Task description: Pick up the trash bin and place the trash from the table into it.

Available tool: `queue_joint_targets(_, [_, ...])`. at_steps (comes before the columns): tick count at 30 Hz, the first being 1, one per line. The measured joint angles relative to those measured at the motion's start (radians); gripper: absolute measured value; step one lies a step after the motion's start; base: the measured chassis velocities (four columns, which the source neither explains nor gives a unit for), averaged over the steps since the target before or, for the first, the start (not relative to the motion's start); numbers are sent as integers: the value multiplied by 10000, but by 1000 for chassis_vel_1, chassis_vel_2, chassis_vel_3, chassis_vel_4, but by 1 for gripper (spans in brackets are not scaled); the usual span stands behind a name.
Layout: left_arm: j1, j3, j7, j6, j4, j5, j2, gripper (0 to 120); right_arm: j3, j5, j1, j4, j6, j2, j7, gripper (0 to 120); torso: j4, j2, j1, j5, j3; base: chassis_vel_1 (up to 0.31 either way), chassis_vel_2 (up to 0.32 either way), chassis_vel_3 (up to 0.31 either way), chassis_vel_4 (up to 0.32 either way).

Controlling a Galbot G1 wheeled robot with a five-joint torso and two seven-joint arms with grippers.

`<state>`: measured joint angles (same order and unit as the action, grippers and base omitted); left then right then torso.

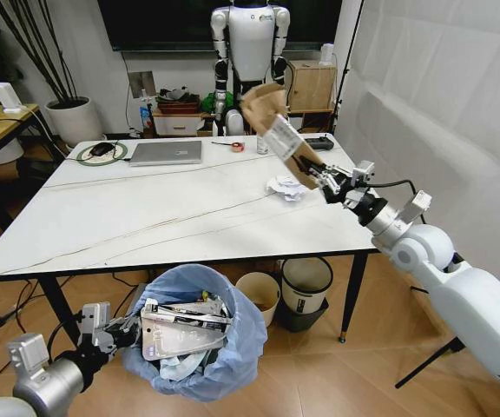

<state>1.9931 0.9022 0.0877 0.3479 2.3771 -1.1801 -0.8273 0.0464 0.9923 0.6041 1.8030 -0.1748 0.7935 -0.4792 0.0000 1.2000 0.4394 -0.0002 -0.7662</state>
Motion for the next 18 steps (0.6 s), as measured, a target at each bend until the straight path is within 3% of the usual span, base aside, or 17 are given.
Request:
queue_joint_targets(9, [-12,102,74,1,-12,-165,23,0,2602,471,-1635,443,-100,385,-761,0,0,0,1,-1,0,0,0,0,0])
queue_joint_targets(18, [-83,111,151,20,-54,-234,-2,0,4168,910,-3245,509,-182,638,-1469,0,1,0,2,-3,0,0,0,0,0])
